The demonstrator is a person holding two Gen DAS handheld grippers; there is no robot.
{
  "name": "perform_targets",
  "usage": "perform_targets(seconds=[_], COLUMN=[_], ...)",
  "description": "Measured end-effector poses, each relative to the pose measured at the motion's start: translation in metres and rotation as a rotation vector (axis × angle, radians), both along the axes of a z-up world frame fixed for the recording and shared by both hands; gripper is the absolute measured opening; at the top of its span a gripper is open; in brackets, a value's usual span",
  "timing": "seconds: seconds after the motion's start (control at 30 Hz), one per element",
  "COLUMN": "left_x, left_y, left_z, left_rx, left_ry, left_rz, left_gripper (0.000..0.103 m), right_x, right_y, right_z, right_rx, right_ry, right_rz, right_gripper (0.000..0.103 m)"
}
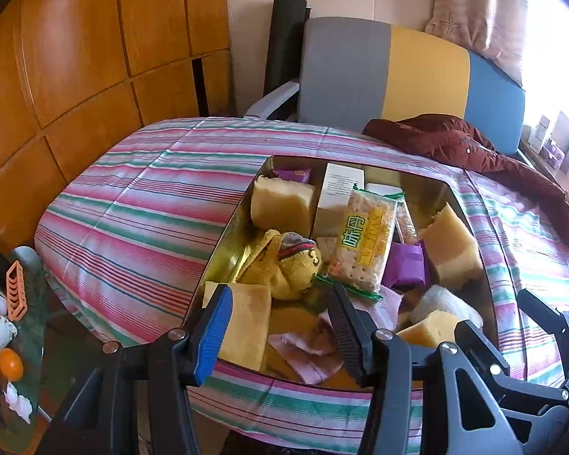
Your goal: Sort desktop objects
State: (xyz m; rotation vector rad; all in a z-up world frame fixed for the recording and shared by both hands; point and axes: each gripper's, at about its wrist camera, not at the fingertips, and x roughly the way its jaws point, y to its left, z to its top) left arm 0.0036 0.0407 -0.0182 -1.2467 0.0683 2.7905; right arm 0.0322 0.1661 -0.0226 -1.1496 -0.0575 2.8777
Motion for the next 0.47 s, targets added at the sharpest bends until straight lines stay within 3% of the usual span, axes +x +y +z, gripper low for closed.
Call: perform_targets(seconds=[0.47], left_x=[-0.007], left_y=[-0.002], left_z=[0.001], left_rx=[-0.01], left_ry=[0.022], left_rz=[0.006], left_gripper=[0.047], right_x=[-0.002], right_y=[0.011], right_z=[0.006], right_rx=[-0.014], right_ry=[0.032], right_rz=[-0.024], right_gripper=[0.082])
